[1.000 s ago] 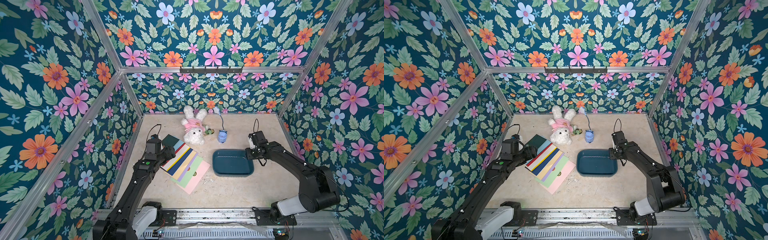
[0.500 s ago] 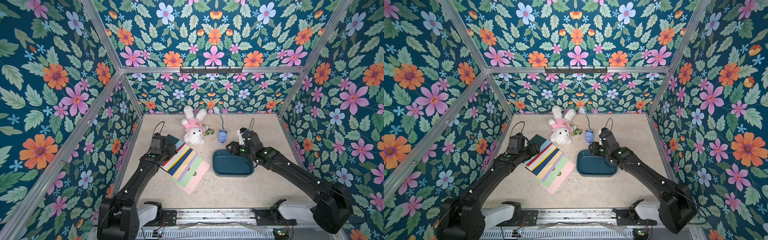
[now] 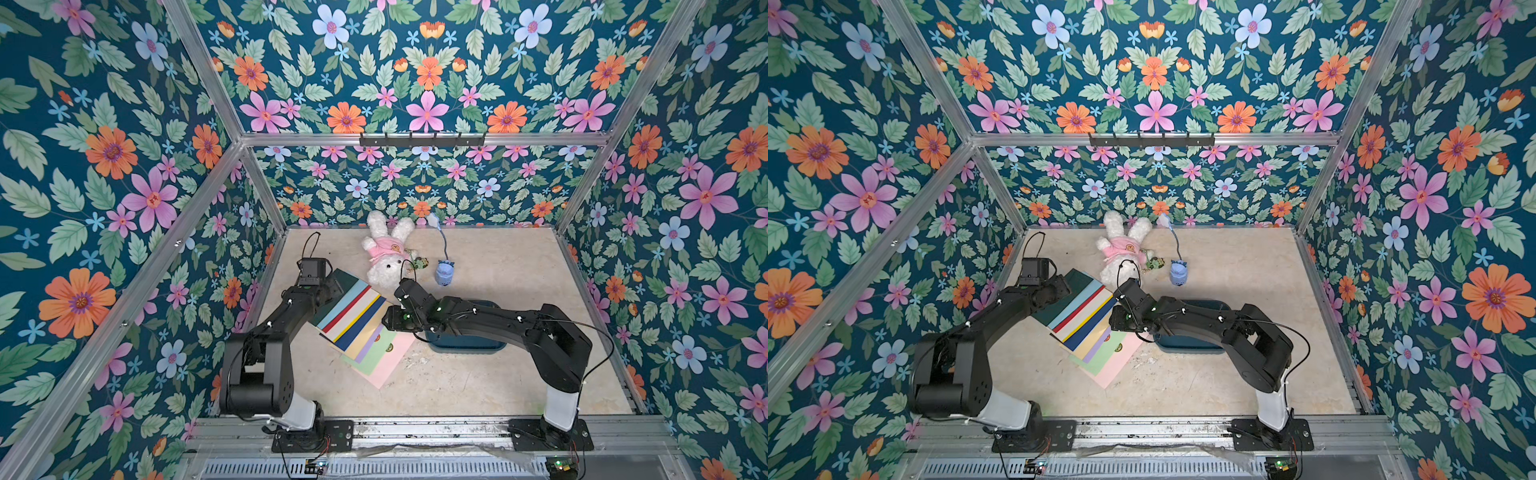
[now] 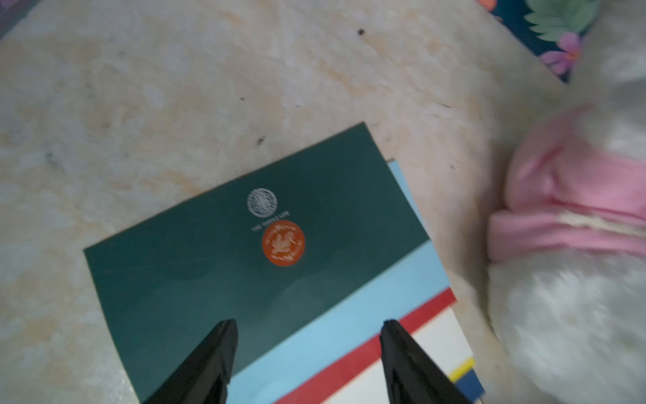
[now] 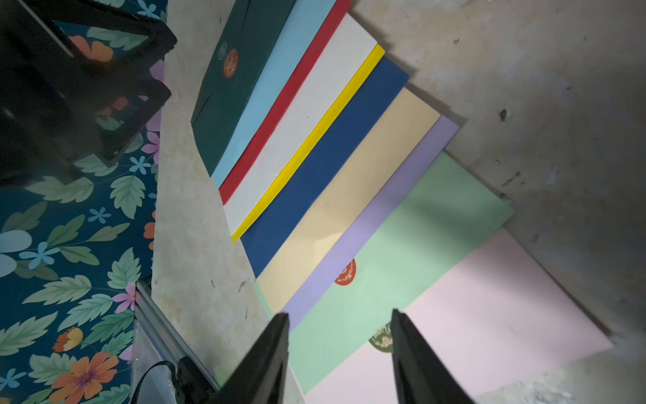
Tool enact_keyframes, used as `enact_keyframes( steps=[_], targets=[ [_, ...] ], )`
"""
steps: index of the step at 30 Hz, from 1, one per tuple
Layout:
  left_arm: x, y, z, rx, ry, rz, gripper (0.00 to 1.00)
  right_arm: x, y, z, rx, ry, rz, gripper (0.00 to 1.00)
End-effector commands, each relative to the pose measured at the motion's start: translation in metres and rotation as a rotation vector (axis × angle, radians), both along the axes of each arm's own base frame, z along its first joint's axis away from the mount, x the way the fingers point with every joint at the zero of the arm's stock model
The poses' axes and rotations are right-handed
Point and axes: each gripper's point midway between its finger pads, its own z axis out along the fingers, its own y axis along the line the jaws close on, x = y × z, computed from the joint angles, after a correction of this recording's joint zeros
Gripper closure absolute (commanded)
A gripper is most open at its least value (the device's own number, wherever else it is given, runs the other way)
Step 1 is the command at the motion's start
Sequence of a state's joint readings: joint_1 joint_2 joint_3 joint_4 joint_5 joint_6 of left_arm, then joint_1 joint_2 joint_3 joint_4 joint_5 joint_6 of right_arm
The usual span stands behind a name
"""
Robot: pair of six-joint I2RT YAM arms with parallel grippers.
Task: Put the sealed envelopes into the storage box
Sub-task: Pick up the envelope from the center of the board.
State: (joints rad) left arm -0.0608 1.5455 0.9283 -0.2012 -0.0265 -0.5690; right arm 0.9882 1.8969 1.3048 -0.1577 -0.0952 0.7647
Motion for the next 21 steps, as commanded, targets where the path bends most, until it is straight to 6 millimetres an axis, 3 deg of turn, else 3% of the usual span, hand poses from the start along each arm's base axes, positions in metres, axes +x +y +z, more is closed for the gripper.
enact_keyframes(
  steps=[1, 6, 11, 16, 21],
  targets=[
    [0.020, 0.004, -0.004, 0.008, -0.015, 0.016, 0.29, 0.000, 0.001, 0.001, 0.005, -0.006, -0.010, 0.49],
    [0.035, 0.004, -0.038, -0.004, 0.062, 0.021, 0.30, -0.005, -0.003, 0.008, 0.014, -0.012, 0.004, 0.49],
    [0.030, -0.001, -0.066, -0.026, 0.130, 0.016, 0.31, -0.007, -0.011, 0.018, 0.017, -0.036, 0.001, 0.49],
    [0.007, -0.012, -0.086, -0.071, 0.184, 0.002, 0.32, -0.005, -0.013, 0.025, 0.015, -0.053, 0.003, 0.49],
    [-0.034, -0.034, -0.092, -0.138, 0.224, -0.033, 0.32, 0.003, -0.015, 0.030, 0.032, -0.055, -0.004, 0.49]
  ],
)
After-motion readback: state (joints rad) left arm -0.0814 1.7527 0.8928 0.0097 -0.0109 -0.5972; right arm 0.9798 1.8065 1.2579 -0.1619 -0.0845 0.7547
